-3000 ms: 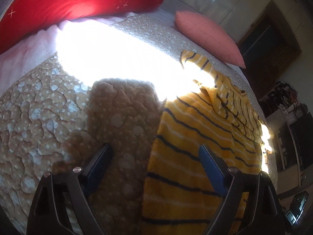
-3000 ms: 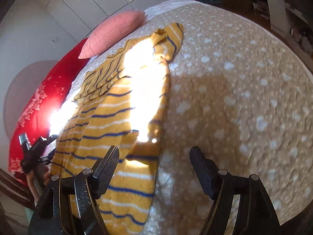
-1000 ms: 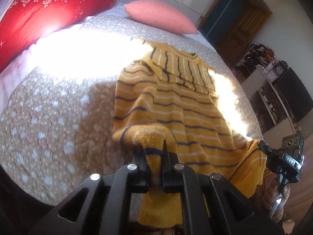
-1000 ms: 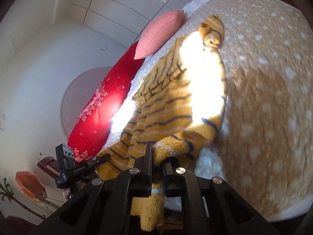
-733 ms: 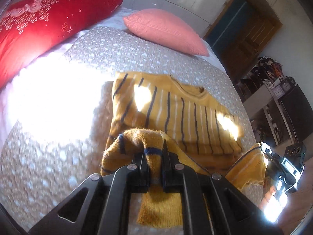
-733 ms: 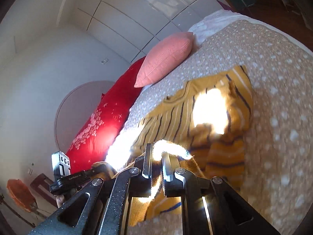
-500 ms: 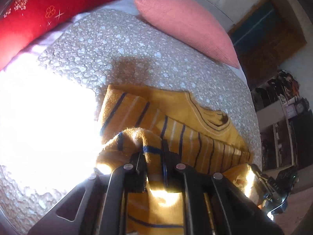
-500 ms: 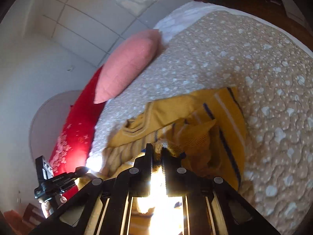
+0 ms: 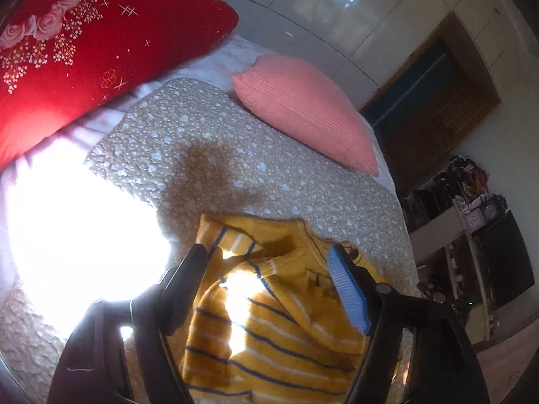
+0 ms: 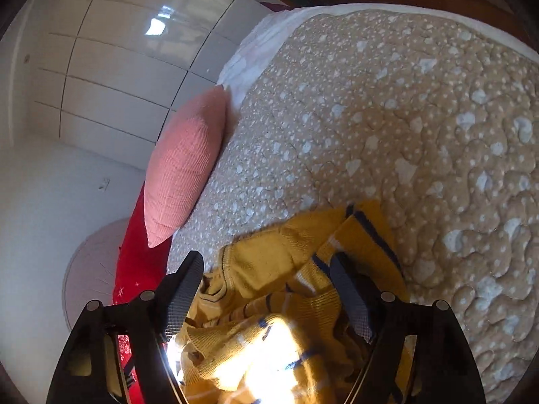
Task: Fold small clothes
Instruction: 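Lift the hem with both tools and fold it toward the collar, then open both tools to release the folded sweater and withdraw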
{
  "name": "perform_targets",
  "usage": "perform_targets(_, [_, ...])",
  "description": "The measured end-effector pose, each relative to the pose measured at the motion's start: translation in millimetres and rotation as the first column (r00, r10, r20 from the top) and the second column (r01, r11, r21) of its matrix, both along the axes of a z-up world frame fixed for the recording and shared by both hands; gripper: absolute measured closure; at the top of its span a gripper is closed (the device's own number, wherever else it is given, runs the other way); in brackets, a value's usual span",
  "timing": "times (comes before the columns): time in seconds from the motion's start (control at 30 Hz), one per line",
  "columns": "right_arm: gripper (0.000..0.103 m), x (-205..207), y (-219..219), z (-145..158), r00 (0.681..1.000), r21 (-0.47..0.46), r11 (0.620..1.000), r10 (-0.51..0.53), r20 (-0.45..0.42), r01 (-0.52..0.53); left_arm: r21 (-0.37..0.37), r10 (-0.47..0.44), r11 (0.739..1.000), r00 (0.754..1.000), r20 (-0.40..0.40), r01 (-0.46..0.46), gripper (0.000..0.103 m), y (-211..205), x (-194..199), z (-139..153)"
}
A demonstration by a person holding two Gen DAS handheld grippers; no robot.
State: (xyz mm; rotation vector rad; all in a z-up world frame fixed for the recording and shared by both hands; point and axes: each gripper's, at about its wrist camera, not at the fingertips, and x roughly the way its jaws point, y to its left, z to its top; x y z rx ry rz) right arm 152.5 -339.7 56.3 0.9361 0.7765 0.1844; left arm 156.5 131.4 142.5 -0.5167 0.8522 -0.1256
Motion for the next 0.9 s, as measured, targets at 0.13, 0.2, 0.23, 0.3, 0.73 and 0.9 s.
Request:
perform_targets(0.13, [0.023, -38, 55, 45, 0.970, -0.341, 0.919, 0.233, 0.065, -0.198, 0.104, -0.012, 0.994, 0.999, 0.030, 0.009, 0.029, -7, -51, -13])
perform_targets(0.2, [0.024, -61, 85, 50, 0.938, -0.497, 0.822, 0.343, 0.042, -0.278, 0.159, 0.008, 0.987, 0.999, 0.052, -0.017, 0.027, -11, -71, -26])
perform_targets(0.23, [0.027, -70, 96, 47, 0.923, -0.555, 0.772, 0.384, 0.015, -0.312, 0.185, 0.025, 0.982, 0.998, 0.064, -0.036, 0.026, -12, -79, -33])
perform_targets(0.3, [0.063, -75, 111, 36, 0.902, -0.612, 0.700, 0.428, -0.054, -0.369, 0.224, 0.053, 0.972, 0.994, 0.096, -0.073, 0.026, -10, -92, -46])
perform_targets(0.73, [0.088, 61, 138, -21, 0.938, -0.681, 0.645, 0.229, -0.259, -0.346, 0.174, 0.132, 0.973, 0.983, 0.131, -0.154, 0.025, 37, -108, -93])
perform_targets(0.9, [0.088, 78, 114, -2, 0.967, -0.745, 0.634, 0.018, -0.253, -0.207, 0.158, 0.174, 0.968, 0.974, 0.145, -0.197, 0.025, 56, -113, -89])
